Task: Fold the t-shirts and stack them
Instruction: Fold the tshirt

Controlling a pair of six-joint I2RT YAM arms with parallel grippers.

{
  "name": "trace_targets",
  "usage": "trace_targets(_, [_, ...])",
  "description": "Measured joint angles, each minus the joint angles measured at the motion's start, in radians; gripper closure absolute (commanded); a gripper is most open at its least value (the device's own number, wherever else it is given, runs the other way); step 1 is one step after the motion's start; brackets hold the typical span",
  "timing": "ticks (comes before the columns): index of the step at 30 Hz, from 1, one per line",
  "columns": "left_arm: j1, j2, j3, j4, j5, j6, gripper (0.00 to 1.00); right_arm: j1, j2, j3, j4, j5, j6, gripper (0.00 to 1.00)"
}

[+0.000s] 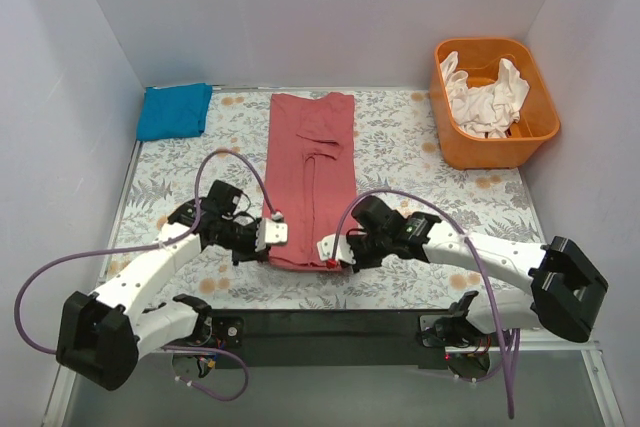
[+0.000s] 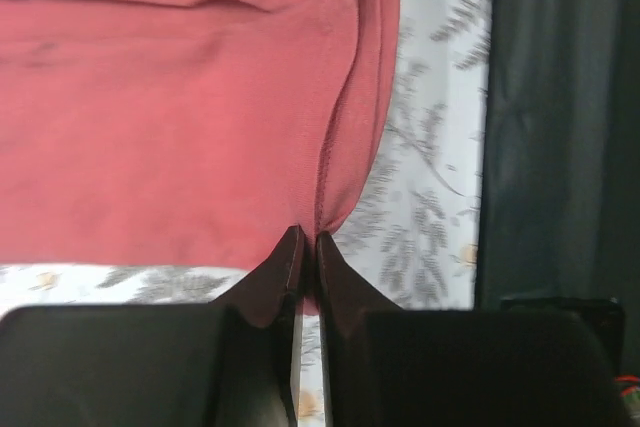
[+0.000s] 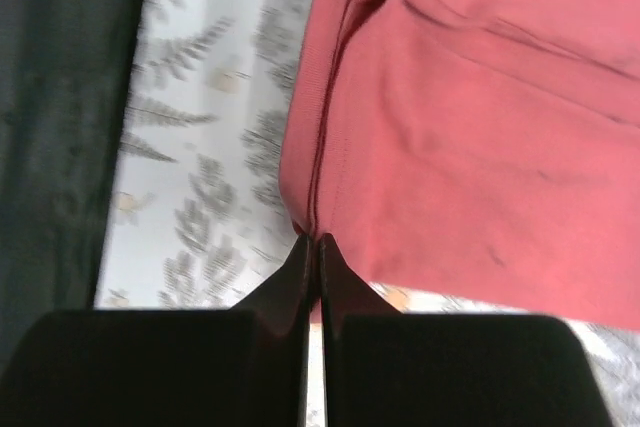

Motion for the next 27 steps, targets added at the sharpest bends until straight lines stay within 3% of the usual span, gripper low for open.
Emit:
trace_targets(7, [0.15,0.271,0.254,0.07,0.021,-0.01,1.0,-0.188,0.074,0.16,-0.023,-0.02,-0.1,0.99])
trace_targets(27, [0.251,0.788,0.633,0.341,-0.055,0.026,1.0,-0.484,0.597,0.637,-0.014,-0.116,-0.364,0.99])
